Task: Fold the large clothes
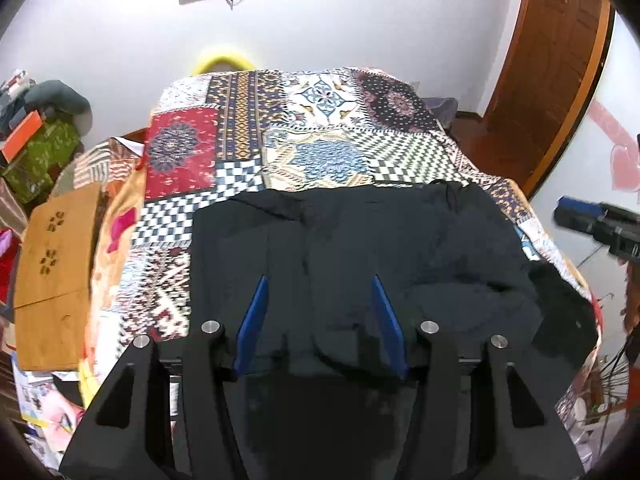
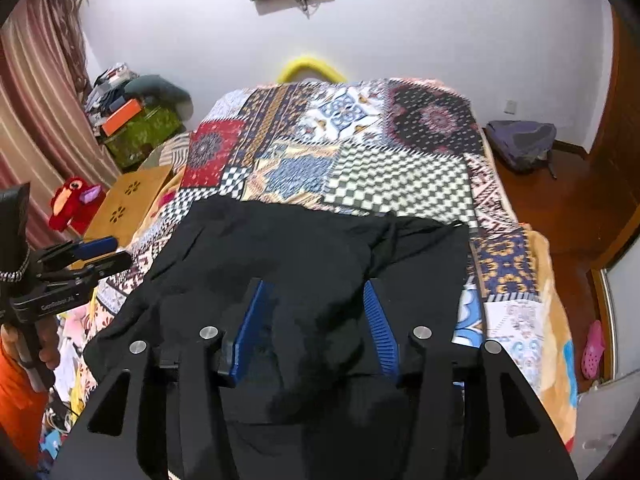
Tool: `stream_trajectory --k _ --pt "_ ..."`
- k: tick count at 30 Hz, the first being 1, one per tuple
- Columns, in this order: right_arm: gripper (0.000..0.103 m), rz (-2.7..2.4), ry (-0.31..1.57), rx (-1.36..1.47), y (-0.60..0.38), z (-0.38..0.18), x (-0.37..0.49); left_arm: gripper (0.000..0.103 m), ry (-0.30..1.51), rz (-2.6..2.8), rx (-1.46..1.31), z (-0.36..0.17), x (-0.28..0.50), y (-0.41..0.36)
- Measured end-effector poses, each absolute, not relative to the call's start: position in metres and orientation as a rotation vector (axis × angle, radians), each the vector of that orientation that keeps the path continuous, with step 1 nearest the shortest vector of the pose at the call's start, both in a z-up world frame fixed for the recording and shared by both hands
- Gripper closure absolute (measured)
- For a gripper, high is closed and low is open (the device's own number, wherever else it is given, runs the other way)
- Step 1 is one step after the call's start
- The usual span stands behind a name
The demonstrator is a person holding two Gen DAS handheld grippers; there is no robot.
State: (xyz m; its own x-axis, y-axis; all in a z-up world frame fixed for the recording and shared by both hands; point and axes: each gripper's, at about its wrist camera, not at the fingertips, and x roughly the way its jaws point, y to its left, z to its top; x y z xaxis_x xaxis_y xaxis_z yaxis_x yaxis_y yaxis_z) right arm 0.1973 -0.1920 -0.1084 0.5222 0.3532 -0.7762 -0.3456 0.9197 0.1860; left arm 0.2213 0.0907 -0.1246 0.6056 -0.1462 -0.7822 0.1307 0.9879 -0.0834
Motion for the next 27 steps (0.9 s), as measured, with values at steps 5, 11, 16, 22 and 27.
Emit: stream_trajectory --k 5,11,16,22,27 --pt "0.056 0.433 1.023 -0.070 -0.169 -0.152 0.198 0.050 0.965 -0.196 -0.029 -0.158 0.232 0.068" --pt "0.055 0.412 1.139 -0.110 -0.168 -0.206 0.192 0.050 1.081 -0.200 0.004 -0.218 0.238 0.052" --pt "0.052 0.407 1.142 -0.117 -0.173 -0.206 0.188 0.048 1.072 -0.184 0.048 -0.246 0.231 0.045" --pt "0.052 0.389 1.119 -0.119 -0.180 -0.184 0.185 0.048 1.074 -0.160 0.075 -0.235 0.226 0.043" --pt "0.052 0.384 1.048 -0.101 -0.195 -0.153 0.169 0.048 1.016 -0.119 0.045 -0.200 0.214 0.059"
